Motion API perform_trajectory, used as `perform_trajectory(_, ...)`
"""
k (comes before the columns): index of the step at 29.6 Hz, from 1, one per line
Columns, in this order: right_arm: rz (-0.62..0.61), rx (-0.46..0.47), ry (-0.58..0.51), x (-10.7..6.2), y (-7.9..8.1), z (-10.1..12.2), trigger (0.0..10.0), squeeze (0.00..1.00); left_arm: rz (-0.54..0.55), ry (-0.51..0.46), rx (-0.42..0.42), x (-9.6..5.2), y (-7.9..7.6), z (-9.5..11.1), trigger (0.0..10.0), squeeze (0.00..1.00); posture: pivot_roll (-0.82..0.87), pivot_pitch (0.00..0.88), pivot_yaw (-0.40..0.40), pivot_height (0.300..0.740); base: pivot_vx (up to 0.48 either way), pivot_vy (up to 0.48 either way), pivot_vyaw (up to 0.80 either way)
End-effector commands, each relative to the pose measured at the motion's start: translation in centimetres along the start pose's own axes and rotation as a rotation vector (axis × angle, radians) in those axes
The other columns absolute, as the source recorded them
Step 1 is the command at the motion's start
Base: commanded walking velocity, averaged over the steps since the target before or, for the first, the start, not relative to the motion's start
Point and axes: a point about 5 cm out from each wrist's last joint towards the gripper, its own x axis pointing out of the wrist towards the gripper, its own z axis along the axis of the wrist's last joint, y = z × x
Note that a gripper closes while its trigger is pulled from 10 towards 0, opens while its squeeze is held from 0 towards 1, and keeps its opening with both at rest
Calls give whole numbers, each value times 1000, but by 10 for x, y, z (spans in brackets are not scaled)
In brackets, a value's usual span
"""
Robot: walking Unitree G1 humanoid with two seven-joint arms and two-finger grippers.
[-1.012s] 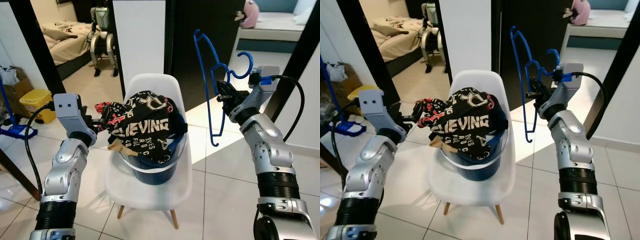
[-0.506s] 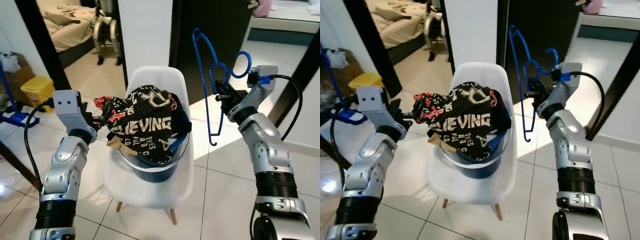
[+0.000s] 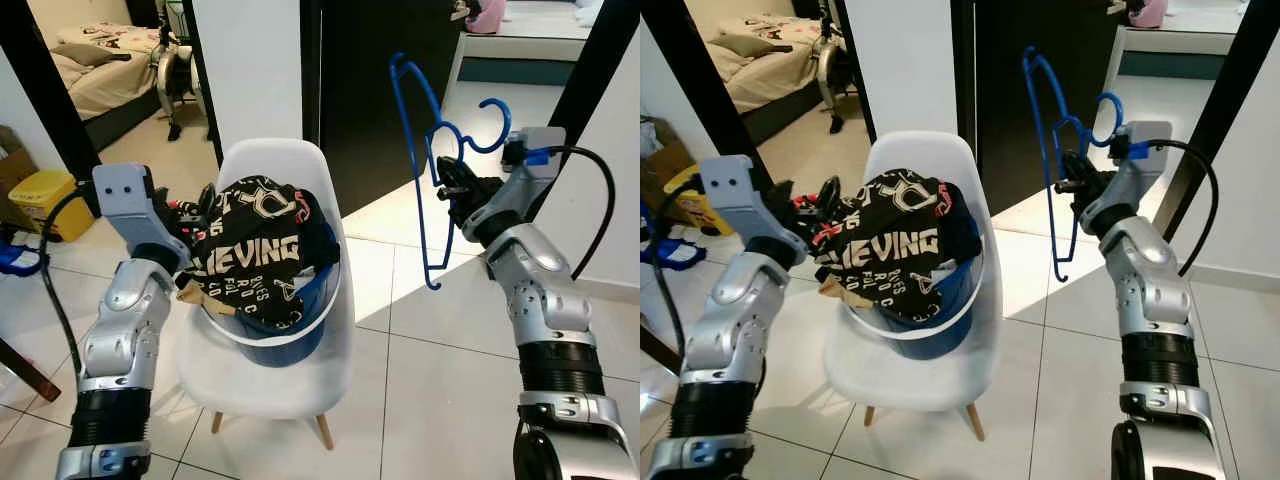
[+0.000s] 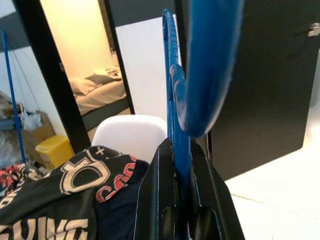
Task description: Hang hanger
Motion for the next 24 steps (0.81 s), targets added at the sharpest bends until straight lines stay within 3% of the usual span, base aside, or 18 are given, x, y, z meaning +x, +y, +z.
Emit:
perform_trajectory(1,-12,-12,15,-1,-3,-4,10000,0,38,11,30,-3,9,-3,10000,0,-33,0,15,740,322,0,0)
perform_trajectory(6,-32,-21,35,-2,-7,-7,10000,0,54,22,37,-5,12,-5,10000,0,-29,0,14,740,327,0,0)
perform_trajectory(13,-52,-17,53,-2,-10,-9,10000,0,62,40,40,-10,10,-10,10000,0,-29,0,16,740,339,0,-800)
perform_trajectory(24,-33,-17,47,-2,-6,-9,10000,0,139,43,130,-14,18,-8,10000,0,-24,0,18,740,345,0,0)
